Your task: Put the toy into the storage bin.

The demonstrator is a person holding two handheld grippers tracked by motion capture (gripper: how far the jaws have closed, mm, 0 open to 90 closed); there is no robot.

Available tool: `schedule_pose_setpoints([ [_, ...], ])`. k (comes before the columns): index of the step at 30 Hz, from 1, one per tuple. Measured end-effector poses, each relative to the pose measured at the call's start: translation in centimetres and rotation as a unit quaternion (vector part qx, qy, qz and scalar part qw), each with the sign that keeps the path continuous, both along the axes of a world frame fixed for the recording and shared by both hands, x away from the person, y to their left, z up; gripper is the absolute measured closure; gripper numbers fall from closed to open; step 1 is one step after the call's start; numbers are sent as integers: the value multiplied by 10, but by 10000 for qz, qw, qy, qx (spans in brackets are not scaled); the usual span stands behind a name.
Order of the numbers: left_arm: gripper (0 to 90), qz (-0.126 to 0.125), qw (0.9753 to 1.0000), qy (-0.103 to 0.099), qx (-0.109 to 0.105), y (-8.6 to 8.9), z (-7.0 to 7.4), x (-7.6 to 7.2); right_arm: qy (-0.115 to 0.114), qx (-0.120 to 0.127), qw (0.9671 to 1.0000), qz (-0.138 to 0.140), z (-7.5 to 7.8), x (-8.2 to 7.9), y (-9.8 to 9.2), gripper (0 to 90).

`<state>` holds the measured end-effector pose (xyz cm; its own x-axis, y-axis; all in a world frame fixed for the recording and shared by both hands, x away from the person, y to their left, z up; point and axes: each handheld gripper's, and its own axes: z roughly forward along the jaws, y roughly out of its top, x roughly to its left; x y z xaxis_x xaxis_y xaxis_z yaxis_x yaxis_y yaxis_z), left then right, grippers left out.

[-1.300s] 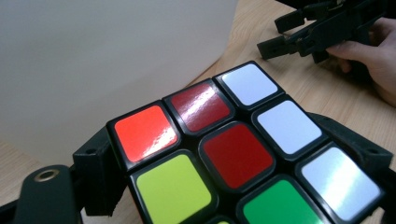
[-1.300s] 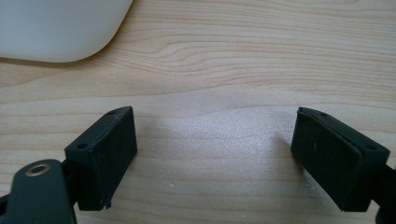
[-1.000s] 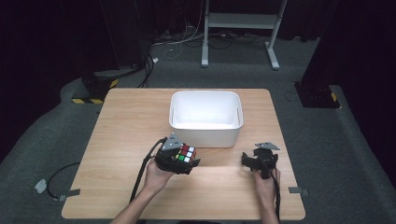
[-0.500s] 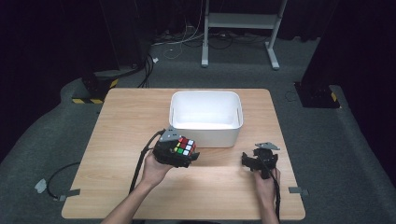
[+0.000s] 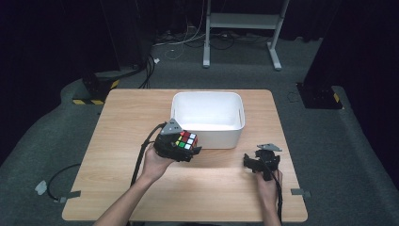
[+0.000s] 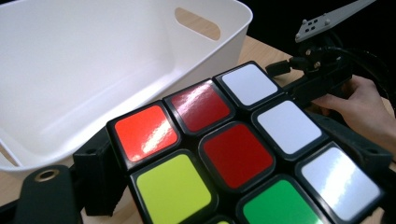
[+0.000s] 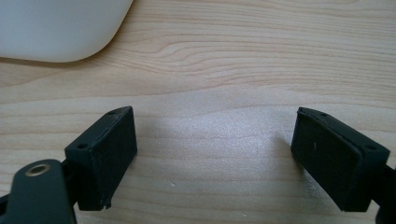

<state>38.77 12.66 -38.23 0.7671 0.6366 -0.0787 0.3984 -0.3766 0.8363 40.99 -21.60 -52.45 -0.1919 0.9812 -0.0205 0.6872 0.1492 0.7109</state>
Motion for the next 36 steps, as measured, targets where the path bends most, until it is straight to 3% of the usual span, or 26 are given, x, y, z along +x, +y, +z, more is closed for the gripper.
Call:
schedule_pose_setpoints([
  [11,155,9,9999,-49,-102,-1,16,9,0,1,10000,7,0,0,0,141],
  [14,155,5,9998,10,-216,-1,20,13,1,1,10000,8,0,0,0,141],
  [24,155,13,9997,-197,-142,-9,38,22,4,1,10000,45,0,0,1,141],
  [30,155,8,9994,-95,-328,-9,45,29,3,6,10000,78,0,0,1,140],
  [36,155,49,9994,-164,-311,-11,52,34,6,11,10000,92,0,-1,1,140],
])
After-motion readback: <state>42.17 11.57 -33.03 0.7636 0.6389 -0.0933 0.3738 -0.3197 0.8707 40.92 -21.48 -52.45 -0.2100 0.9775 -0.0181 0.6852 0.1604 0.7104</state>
